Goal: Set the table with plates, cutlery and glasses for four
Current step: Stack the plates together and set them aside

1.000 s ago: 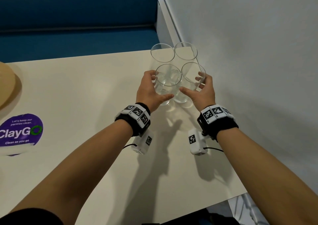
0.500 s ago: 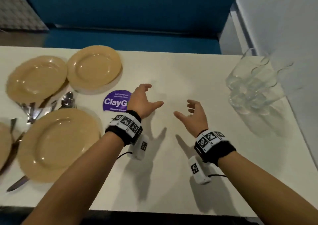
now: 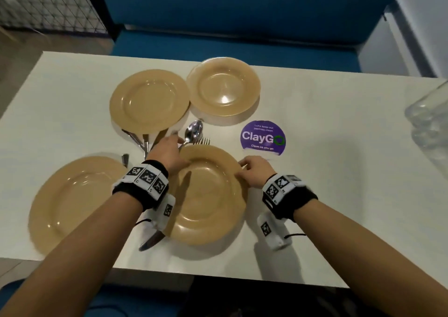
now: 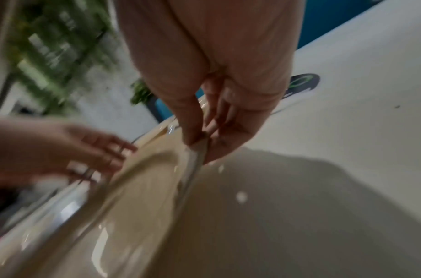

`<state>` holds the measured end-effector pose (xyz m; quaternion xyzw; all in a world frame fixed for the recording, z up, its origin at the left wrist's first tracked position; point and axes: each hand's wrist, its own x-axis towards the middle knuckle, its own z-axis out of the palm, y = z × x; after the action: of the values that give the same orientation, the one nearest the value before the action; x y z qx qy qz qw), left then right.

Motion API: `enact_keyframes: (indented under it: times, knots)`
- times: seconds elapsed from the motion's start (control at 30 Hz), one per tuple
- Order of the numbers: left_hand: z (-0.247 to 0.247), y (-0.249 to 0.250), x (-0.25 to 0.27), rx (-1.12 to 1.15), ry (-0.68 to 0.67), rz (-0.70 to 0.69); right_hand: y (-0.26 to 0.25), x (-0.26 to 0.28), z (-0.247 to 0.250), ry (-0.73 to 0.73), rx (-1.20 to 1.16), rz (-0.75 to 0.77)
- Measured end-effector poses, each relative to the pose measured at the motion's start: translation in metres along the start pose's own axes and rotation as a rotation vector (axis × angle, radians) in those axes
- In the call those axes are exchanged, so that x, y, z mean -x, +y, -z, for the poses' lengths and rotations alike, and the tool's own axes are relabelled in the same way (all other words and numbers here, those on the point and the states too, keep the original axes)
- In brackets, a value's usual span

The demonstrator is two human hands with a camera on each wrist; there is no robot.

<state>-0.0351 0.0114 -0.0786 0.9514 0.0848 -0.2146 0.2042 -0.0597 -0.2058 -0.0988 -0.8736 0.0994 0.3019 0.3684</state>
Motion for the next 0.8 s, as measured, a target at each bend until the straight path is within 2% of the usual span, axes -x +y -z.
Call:
enact_keyframes:
  times: [0.07, 0.2, 0.3, 0.37, 0.5, 0.6, 0.67, 0.7, 0.8]
  knots:
    - [0.009, -0.005, -0.003, 0.066, 0.053, -0.022, -0.006, -0.006, 0.015, 0.047, -0.05, 0.019]
    - [0.035, -0.01, -0.011, 0.253, 0.088, 0.036, -0.025, -0.021, 0.055, 0.205, -0.25, 0.065]
    - [0.047, -0.016, -0.022, 0.533, 0.102, 0.026, -0.042, -0.038, 0.071, 0.25, -0.395, 0.081]
    - [0.052, -0.019, -0.029, 0.697, 0.125, 0.034, -0.053, -0.058, 0.076, 0.311, -0.455, 0.015]
    - [0.056, -0.032, -0.04, 0.786, 0.196, 0.083, -0.07, -0.099, 0.074, 0.24, -0.552, -0.22]
    - [0.052, -0.039, -0.046, 0.846, 0.208, 0.112, -0.072, -0.121, 0.07, 0.172, -0.597, -0.241]
    - [0.048, -0.04, -0.048, 0.874, 0.204, 0.128, -0.07, -0.13, 0.076, 0.173, -0.646, -0.195]
    - [0.046, -0.04, -0.05, 0.881, 0.204, 0.131, -0.069, -0.134, 0.081, 0.238, -0.657, -0.186]
    - [0.041, -0.037, -0.055, 0.891, 0.211, 0.131, -0.066, -0.137, 0.102, 0.614, -0.733, -0.213]
